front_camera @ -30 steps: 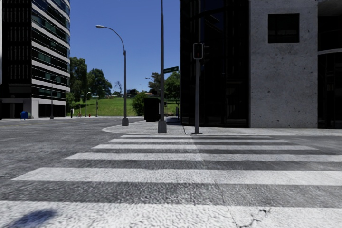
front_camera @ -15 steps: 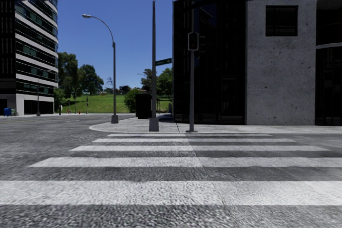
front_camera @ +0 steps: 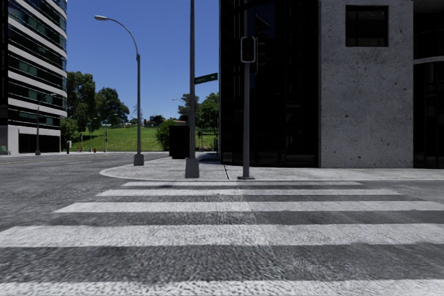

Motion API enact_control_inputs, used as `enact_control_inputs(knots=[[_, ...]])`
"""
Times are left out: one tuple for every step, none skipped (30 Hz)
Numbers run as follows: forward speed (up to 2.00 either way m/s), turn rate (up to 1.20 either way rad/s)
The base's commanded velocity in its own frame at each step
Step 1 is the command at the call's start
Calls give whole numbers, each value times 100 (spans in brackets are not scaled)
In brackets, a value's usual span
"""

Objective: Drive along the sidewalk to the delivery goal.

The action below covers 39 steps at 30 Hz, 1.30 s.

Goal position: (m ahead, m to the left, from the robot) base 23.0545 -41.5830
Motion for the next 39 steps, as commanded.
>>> enact_control_inputs(knots=[[132, 0], [132, 0], [132, 0], [132, 0], [132, 0], [132, 0], [132, 0], [132, 0], [132, 0], [132, 0], [132, 0], [132, 0], [133, 0], [133, 0], [133, 0], [133, 0], [133, 0], [133, 0], [133, 0], [133, 0], [133, 0], [133, 0], [133, 0], [133, 0], [133, 0], [133, 0], [133, 0], [133, 0], [133, 0], [133, -6], [133, -54], [133, -107], [133, -107], [133, -113], [133, -114], [133, -116], [133, -116], [133, -116], [133, -116]])
